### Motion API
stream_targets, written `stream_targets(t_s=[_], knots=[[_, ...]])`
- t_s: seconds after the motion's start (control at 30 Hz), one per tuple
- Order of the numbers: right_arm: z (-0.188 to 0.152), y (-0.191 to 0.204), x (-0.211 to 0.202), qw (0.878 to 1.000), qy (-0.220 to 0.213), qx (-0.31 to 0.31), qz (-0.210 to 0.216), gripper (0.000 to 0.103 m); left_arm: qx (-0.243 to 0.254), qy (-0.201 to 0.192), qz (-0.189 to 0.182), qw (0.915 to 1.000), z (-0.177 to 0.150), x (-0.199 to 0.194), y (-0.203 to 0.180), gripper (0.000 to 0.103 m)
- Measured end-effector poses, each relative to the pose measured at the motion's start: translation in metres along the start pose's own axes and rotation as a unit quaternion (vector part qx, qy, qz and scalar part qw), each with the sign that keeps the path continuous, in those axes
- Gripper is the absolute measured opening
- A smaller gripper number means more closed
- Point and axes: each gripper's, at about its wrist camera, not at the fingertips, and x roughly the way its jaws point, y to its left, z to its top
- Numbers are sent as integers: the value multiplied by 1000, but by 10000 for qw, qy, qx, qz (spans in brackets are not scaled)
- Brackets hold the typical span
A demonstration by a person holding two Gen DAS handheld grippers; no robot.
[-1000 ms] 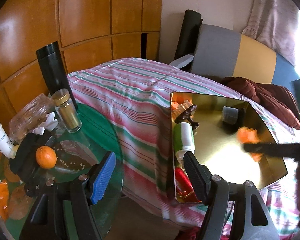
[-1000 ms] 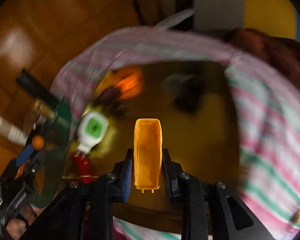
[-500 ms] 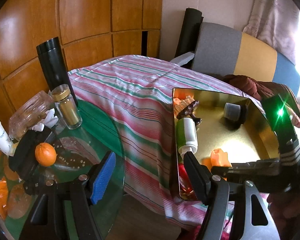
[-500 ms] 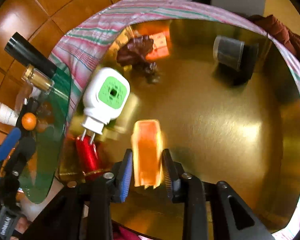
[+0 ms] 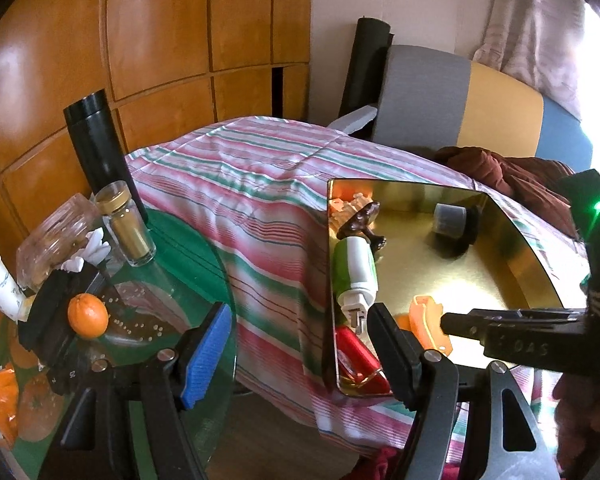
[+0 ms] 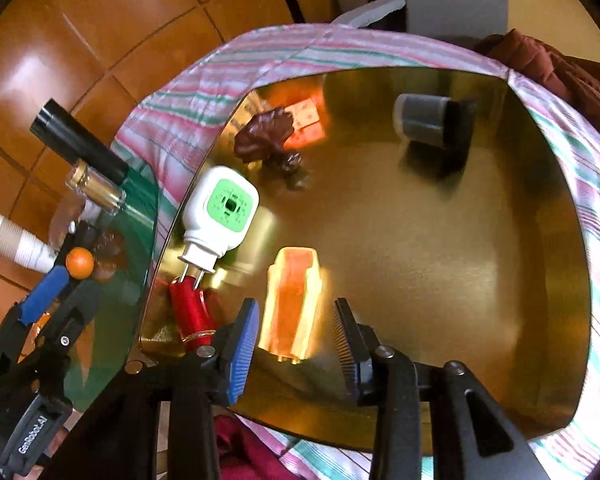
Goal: Organize rigid objects
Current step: 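Carry the orange piece into the gold tray and open the right gripper, then grasp the red puzzle piece with the left gripper while the right gripper moves toward the yellow massager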
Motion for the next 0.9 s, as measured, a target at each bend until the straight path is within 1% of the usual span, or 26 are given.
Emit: stream_targets(t_s=[0.2, 0.3, 0.4, 0.53, 0.67, 0.77, 0.9], knots=[[-2, -11, -28, 9986, -474, 36, -209, 37, 144, -63, -59, 9999, 2, -5, -11, 71], [-3, -18, -45, 9966, -714, -11, -402, 37, 237, -114, -93, 9996, 4, -9, -18, 71], [-5, -29, -62, 9935, -965, -22, -596, 41, 336, -165, -138, 9992, 7, -13, -26, 71], [-9, -51, -85, 9893, -1201, 51, -829, 41, 495, -209, -226, 9983, 10, -18, -40, 71], [-15, -89, -112, 9823, -1455, 295, -1142, 41, 668, -259, -331, 9969, 12, -23, -56, 71], [-21, -120, -130, 9763, -1548, 481, -1431, 41, 817, -290, -418, 9954, 14, -26, -70, 71], [-30, -169, -155, 9647, -1650, 848, -1868, 41, 1015, -320, -542, 9928, 16, -28, -88, 71]])
